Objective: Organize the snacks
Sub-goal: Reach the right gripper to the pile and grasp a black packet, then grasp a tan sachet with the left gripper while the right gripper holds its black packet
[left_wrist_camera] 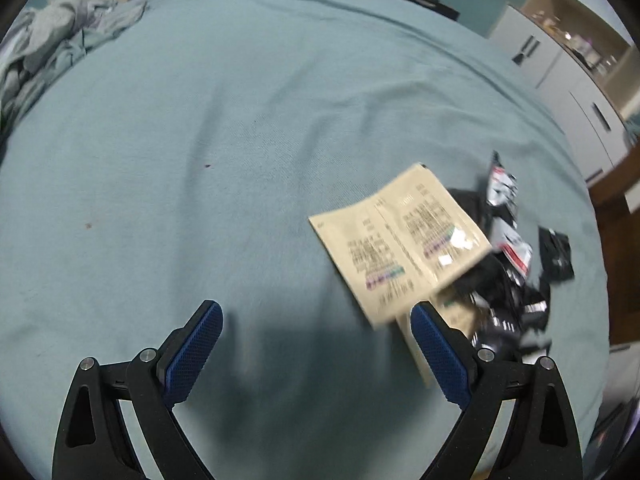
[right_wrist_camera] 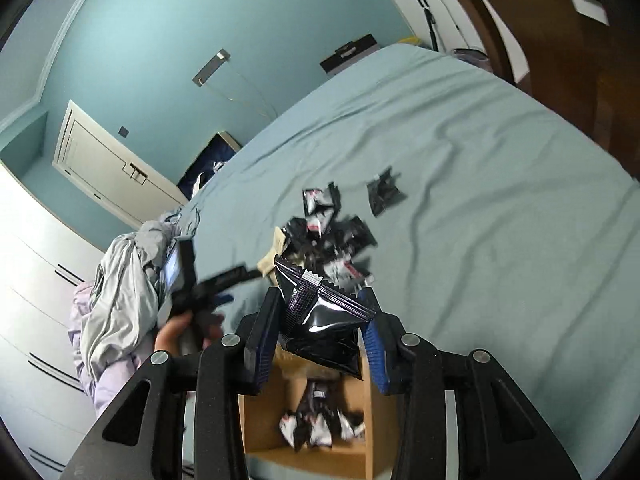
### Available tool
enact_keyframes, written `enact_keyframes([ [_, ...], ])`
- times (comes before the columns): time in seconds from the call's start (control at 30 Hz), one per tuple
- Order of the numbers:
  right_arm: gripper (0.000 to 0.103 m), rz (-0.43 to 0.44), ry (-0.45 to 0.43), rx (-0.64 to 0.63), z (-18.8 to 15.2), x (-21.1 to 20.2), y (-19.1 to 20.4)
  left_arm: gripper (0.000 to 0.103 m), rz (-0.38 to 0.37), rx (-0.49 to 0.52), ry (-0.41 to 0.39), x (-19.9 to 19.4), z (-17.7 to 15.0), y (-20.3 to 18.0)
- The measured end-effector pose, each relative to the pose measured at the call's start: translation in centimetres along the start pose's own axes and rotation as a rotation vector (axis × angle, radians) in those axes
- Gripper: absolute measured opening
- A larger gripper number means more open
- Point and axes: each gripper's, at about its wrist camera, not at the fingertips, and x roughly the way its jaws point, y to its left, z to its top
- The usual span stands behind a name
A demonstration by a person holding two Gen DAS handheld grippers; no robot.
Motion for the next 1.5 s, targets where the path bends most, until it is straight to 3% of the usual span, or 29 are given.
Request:
enact_keyframes([
  [0.1,0.037,-0.016,0.045,0.026,-1.3,0.9,-1.2,0.086,-0.046,-0.051,0.027,1.4,0.9,0.2],
  [0.2,0.037,-0.031,0.080,0.047,-0.9,2.7,-1.7,0.059,-0.015,-0.065,0.006,1.6,1.6,-0.1],
  [0.27,0.037,-0.016,0.071,0.049,-0.4,3.0,-1.5,0.014,-0.020,-0.065,-0.004,1.4,1.8,-0.3],
  [0.33,0.037,-0.012,0.044,0.019,-0.4,3.0,-1.2,0.002,-0.064,-0.087,0.013,1.3,1.9,-0.2],
  [0.5,0.037,-0.019,0.047,0.029,-0.5,4.5,-0.5,0.000,-0.116,-0.092,-0.028,-0.8,1.2,-0.3],
  [0.63,0.037,-0.027,0.052,0.048,-0.8,4.4,-0.5,0.002,-0.055,-0.084,-0.081,-2.6,0.9,-0.6],
  [0.7,0.037,-0.024,0.055,0.044,-1.1,3.8,-0.2,0.025,0.001,-0.054,-0.113,-3.2,0.7,-1.2],
  [0.73,0.037,-0.029,0.050,0.037,-1.2,3.5,0.0,0.060,0.009,-0.032,-0.112,-3.3,0.5,-1.5],
  [0.77,0.037,-0.040,0.049,0.023,-1.3,3.5,0.2,0.084,0.005,-0.005,-0.113,-3.2,0.4,-2.0],
  [0.8,0.037,-0.050,0.050,0.008,-1.4,3.5,0.5,0.087,0.003,0.023,-0.125,-3.2,0.3,-2.5],
  [0.9,0.037,-0.044,0.065,-0.005,-1.2,4.2,0.8,0.087,0.084,0.143,-0.118,-1.8,-0.2,-4.5],
  [0.93,0.037,-0.042,0.069,-0.003,-1.1,4.3,0.8,0.083,0.120,0.192,-0.098,-0.9,-0.3,-5.1],
  [1.0,0.037,-0.038,0.082,0.004,-0.9,4.7,0.6,0.065,0.204,0.288,-0.035,1.3,-0.8,-6.1],
  [1.03,0.037,-0.038,0.088,0.006,-0.8,4.9,0.5,0.063,0.218,0.309,-0.030,2.0,-0.9,-6.3],
  [1.1,0.037,-0.041,0.105,0.017,-0.7,5.4,0.3,0.063,0.221,0.304,-0.104,1.6,-0.5,-6.6],
  [1.23,0.038,-0.028,0.144,0.051,-0.3,6.5,-0.2,0.060,0.198,0.282,-0.109,2.4,1.1,-6.6],
  [1.27,0.038,-0.028,0.150,0.054,-0.2,6.8,-0.3,0.048,0.173,0.266,-0.102,2.6,1.4,-6.3],
  [1.3,0.038,-0.030,0.153,0.053,-0.1,6.9,-0.3,0.043,0.149,0.249,-0.109,2.6,1.5,-6.1],
  [1.37,0.038,-0.034,0.154,0.049,0.1,7.1,-0.3,0.015,0.153,0.232,-0.129,2.2,1.7,-5.6],
  [1.5,0.038,-0.037,0.141,0.040,0.2,6.8,-0.1,0.005,0.111,0.196,-0.137,0.7,1.1,-4.5],
])
